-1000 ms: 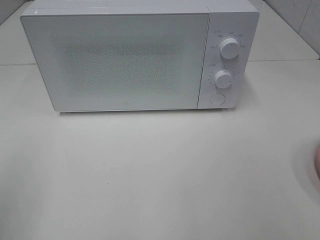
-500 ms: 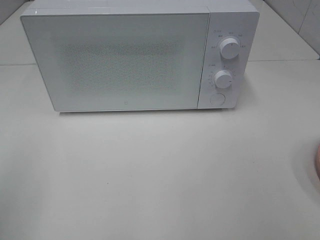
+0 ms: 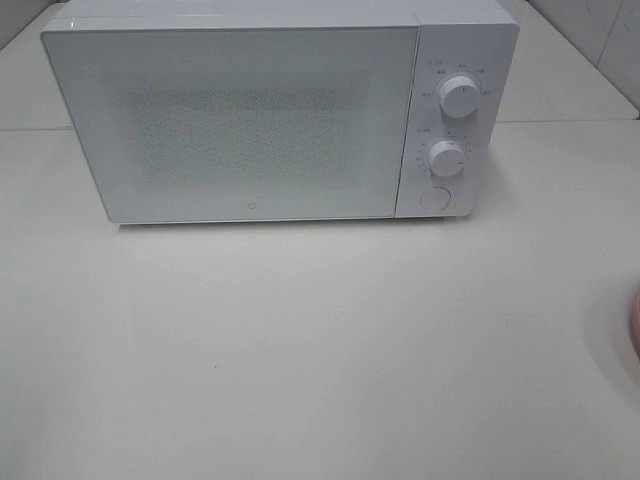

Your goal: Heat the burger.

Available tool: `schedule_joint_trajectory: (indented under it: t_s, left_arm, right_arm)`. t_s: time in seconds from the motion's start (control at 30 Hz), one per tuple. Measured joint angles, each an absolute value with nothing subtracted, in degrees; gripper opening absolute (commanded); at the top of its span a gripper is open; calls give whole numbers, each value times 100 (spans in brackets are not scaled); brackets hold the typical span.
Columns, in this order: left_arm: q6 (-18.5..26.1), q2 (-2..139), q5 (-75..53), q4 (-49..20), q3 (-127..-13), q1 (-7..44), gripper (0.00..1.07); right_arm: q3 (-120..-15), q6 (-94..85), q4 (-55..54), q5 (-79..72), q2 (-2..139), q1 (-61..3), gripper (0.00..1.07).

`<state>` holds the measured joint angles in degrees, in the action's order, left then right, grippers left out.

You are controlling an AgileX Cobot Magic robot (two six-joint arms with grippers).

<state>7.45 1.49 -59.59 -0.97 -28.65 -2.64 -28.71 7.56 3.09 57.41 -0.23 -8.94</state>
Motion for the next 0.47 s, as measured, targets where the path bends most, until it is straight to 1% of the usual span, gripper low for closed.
schedule_joint_trajectory:
  t_s: [0.47]
  left_arm:
    - [745,-29,-5959,-138,-2865,-315,100]
  right_arm:
    - [-2871,756,309,5741,-23,-894,76]
